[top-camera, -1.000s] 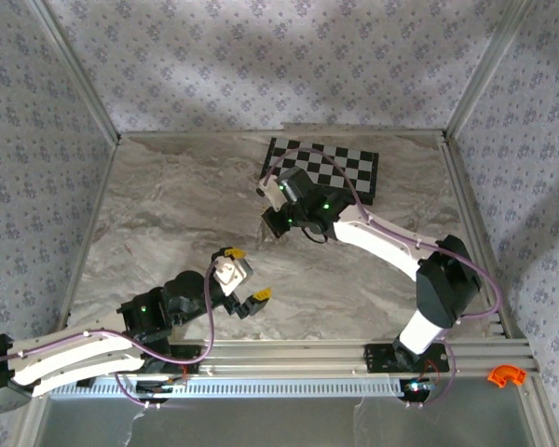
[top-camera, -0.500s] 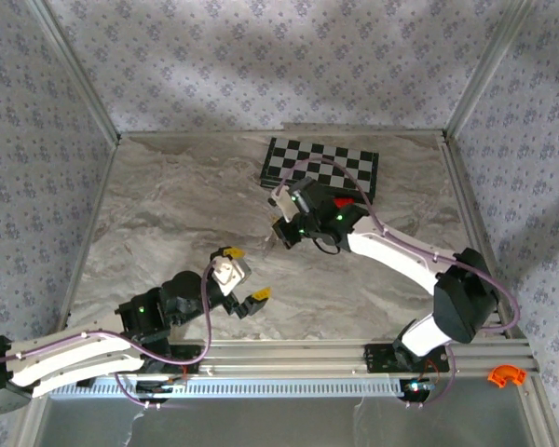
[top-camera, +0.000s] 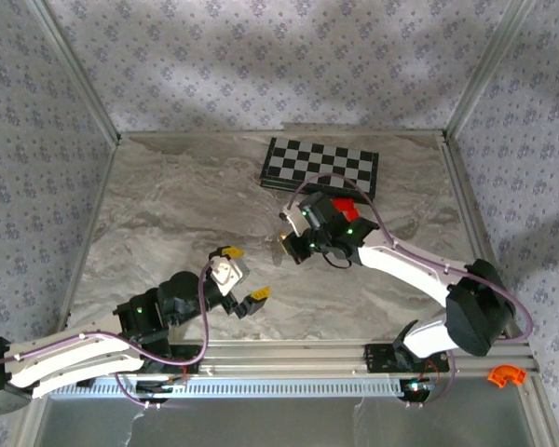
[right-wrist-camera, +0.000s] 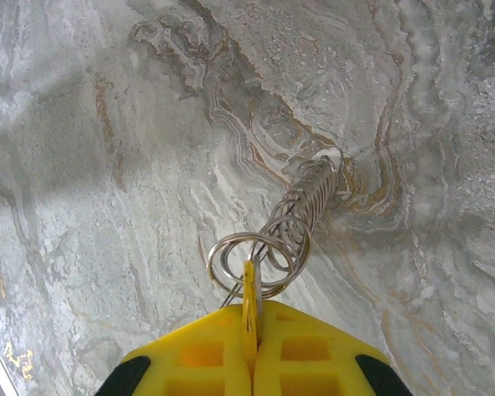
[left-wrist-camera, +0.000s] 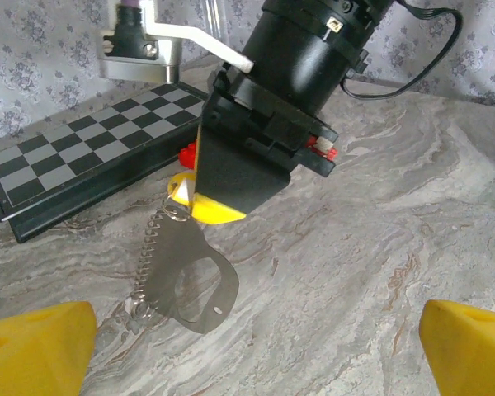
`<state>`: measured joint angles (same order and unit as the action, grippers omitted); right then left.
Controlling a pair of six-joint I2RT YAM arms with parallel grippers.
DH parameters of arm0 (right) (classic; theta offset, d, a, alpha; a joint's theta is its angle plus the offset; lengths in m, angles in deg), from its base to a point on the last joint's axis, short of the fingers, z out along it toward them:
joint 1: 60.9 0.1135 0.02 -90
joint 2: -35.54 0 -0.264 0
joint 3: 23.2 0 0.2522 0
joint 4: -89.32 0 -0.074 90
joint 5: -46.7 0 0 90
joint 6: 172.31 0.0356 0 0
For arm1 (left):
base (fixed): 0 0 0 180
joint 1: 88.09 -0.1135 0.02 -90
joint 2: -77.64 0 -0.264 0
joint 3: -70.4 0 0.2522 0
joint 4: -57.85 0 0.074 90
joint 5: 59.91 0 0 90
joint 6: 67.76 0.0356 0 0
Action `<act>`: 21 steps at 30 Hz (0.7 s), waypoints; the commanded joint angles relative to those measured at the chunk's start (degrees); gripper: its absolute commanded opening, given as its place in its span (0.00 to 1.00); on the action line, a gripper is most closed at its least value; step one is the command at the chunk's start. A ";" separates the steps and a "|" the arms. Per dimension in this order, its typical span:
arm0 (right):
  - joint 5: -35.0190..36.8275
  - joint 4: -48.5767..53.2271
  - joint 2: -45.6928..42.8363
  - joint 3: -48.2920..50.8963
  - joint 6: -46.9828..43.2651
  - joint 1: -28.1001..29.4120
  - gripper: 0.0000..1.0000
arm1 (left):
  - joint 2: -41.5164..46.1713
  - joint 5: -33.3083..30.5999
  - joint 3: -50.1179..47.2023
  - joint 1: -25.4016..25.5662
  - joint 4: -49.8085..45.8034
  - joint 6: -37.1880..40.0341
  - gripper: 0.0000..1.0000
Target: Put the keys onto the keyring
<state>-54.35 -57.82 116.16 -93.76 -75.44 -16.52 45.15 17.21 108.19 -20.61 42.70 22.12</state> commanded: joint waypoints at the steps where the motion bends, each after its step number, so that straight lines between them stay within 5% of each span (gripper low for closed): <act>1: -0.16 -0.02 -2.65 2.07 1.71 -0.60 0.00 | -0.20 -0.31 -0.29 -0.54 1.80 -0.83 1.00; 21: 0.76 2.62 -12.34 14.75 5.60 -1.01 0.00 | -2.11 0.40 0.39 -0.68 3.23 -0.36 0.99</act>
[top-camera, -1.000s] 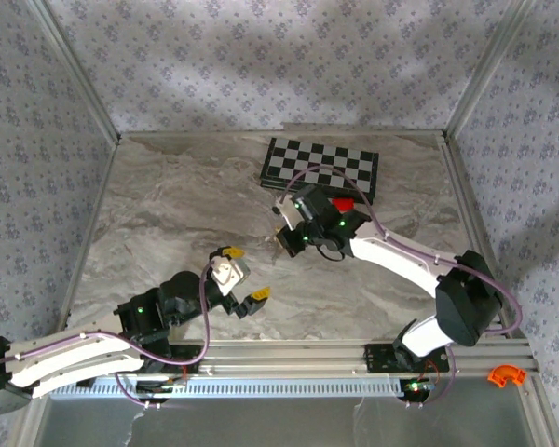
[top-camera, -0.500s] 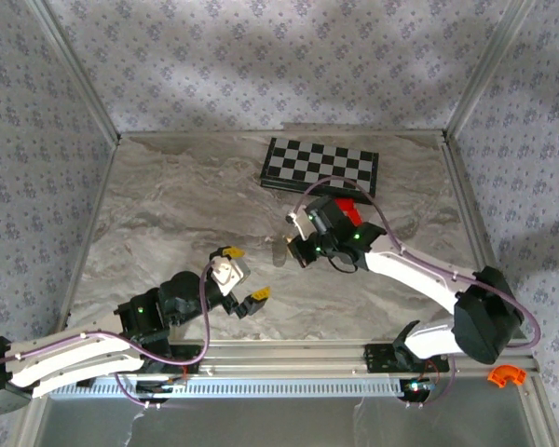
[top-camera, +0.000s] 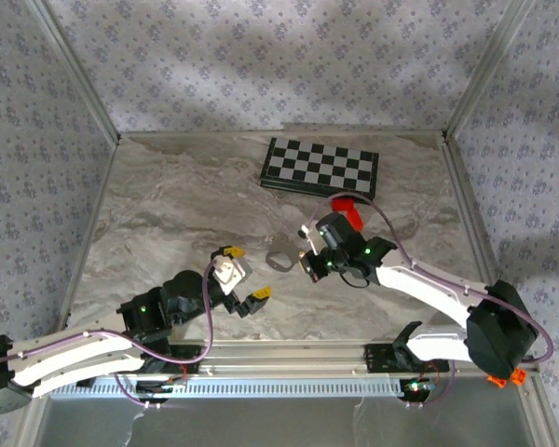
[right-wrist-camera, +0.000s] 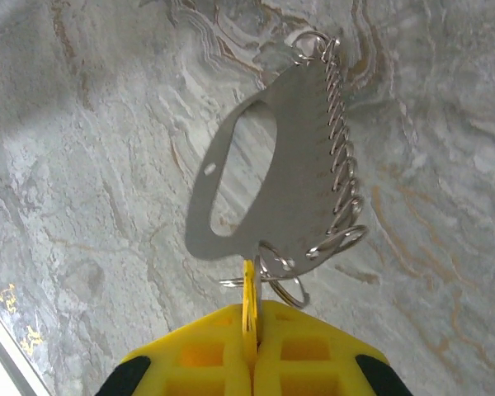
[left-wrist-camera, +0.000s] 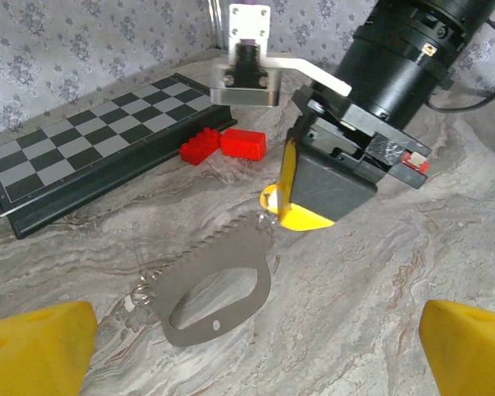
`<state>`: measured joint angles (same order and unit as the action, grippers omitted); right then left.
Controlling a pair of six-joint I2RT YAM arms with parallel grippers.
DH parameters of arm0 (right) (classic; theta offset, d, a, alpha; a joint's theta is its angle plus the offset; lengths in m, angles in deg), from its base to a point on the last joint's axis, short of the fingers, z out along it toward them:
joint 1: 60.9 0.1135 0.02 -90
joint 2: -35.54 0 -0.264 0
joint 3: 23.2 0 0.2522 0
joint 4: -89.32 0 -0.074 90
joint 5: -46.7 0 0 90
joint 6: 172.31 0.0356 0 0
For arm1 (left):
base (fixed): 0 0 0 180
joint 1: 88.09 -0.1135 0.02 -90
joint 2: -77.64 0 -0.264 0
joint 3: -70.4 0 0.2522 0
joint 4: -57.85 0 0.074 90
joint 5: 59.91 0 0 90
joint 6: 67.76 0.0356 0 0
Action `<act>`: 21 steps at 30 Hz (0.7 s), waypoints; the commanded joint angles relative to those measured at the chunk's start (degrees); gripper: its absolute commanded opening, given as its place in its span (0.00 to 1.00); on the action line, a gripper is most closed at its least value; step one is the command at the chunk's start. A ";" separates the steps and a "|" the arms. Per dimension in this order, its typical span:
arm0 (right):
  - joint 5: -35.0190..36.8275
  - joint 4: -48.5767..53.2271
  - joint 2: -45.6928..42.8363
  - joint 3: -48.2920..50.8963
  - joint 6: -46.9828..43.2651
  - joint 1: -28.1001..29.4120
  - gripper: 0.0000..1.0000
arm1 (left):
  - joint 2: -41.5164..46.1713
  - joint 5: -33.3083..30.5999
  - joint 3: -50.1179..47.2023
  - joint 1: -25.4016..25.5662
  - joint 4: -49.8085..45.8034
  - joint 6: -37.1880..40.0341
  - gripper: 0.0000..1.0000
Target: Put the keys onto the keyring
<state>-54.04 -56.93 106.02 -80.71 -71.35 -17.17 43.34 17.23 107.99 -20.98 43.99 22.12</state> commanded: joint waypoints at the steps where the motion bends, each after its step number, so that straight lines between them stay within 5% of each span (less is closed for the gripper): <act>1: 0.46 1.76 -2.71 2.50 1.78 -0.31 0.00 | -0.52 0.47 0.75 -0.31 1.83 -0.33 1.00; 21: -1.20 -1.07 -9.96 14.30 9.79 -0.32 0.00 | -4.52 1.88 2.70 -0.36 3.11 0.13 0.99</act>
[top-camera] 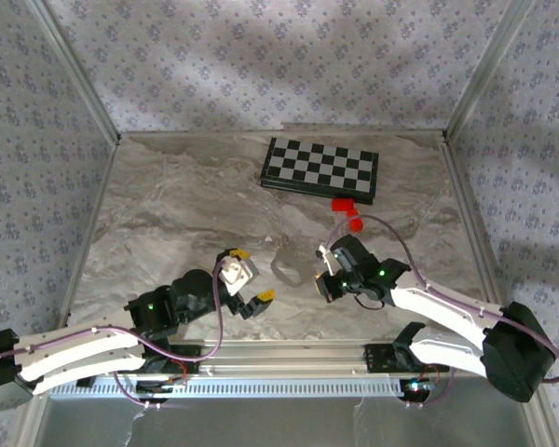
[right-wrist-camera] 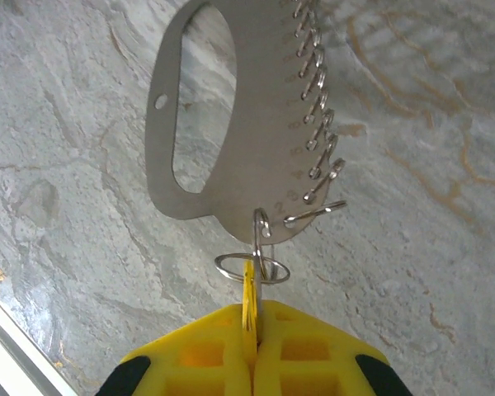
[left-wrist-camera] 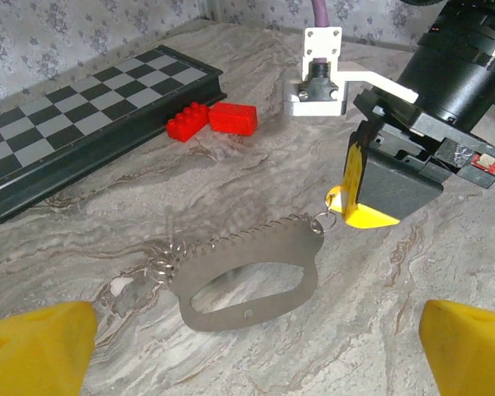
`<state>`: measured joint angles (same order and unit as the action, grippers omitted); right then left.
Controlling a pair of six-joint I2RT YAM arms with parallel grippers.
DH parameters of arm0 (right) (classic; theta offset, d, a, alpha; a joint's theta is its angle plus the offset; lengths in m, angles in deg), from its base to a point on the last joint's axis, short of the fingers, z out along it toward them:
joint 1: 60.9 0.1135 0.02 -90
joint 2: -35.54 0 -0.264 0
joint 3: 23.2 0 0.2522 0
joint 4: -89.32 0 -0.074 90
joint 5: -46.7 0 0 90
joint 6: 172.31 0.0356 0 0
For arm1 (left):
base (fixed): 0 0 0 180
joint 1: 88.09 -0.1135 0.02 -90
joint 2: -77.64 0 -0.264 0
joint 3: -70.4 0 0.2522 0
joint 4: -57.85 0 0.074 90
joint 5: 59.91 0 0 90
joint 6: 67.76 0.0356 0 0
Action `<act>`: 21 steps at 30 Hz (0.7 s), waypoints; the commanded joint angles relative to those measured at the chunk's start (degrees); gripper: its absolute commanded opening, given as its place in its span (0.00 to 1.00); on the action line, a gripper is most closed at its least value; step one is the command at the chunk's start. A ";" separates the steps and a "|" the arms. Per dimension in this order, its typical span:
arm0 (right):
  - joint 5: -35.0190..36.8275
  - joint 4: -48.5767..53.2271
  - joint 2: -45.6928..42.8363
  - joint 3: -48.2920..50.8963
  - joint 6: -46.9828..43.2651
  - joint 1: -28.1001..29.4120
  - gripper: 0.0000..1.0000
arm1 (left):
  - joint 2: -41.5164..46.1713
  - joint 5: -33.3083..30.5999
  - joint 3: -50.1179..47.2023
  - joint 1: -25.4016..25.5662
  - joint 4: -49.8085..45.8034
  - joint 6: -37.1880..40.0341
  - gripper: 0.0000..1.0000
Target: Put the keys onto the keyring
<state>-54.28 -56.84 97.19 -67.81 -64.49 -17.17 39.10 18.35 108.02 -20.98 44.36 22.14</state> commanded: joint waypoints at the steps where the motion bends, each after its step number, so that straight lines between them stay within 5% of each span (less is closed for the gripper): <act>1: -1.05 -1.42 -1.31 1.99 3.40 -0.27 0.00 | -0.49 0.72 2.75 -0.40 2.93 0.11 0.99; 21: -1.01 -2.77 -5.66 9.31 11.38 0.44 0.00 | -1.96 0.75 3.30 -0.62 3.40 1.32 1.00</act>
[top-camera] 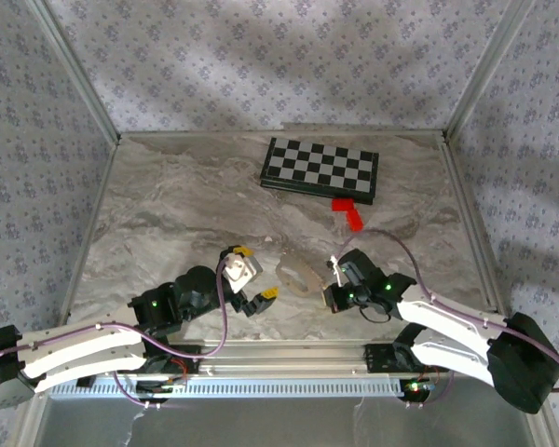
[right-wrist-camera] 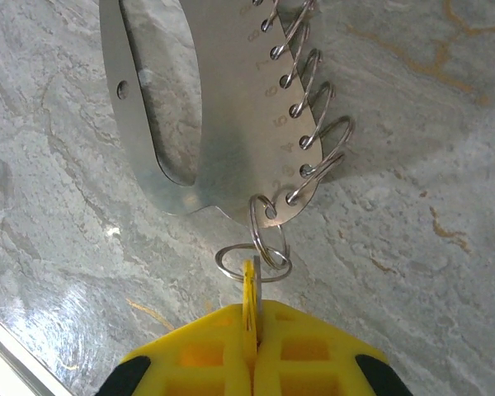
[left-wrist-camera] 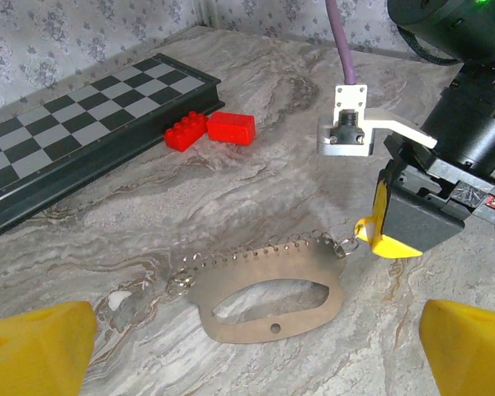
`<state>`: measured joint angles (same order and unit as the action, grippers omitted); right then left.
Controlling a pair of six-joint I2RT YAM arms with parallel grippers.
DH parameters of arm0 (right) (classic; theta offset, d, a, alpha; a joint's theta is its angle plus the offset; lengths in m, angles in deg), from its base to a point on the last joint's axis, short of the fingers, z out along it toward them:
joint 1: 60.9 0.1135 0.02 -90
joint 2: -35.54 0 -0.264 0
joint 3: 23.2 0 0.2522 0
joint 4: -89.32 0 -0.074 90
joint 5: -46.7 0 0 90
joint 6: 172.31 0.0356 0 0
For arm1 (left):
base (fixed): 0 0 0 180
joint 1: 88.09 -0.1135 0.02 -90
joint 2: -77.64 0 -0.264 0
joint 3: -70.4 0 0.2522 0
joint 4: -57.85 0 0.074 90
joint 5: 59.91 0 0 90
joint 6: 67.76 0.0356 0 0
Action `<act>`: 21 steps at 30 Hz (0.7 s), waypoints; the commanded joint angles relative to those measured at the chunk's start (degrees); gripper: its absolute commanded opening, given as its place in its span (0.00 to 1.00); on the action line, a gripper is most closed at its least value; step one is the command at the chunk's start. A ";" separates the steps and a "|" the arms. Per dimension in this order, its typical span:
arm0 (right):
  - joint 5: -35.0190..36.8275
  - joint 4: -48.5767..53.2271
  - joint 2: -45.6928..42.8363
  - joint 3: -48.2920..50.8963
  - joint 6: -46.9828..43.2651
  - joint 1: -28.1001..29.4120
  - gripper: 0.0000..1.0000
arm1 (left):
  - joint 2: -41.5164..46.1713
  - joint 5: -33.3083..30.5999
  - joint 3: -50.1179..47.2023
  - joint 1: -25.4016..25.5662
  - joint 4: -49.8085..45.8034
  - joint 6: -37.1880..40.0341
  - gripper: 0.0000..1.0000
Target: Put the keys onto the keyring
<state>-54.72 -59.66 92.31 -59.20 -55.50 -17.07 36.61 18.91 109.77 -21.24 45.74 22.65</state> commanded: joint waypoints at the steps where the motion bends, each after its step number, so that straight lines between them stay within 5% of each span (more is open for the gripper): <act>1: -0.83 0.21 -0.79 0.86 2.61 0.42 0.00 | 0.61 0.11 1.53 -0.34 2.13 0.91 0.99; 21: 1.25 1.79 -0.02 1.59 6.02 4.39 0.00 | 0.75 0.18 0.86 -0.48 3.37 1.44 0.99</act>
<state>-55.07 -59.16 92.20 -57.95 -50.91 -13.42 36.65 18.91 109.77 -21.35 47.01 23.24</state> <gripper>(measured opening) 0.059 0.997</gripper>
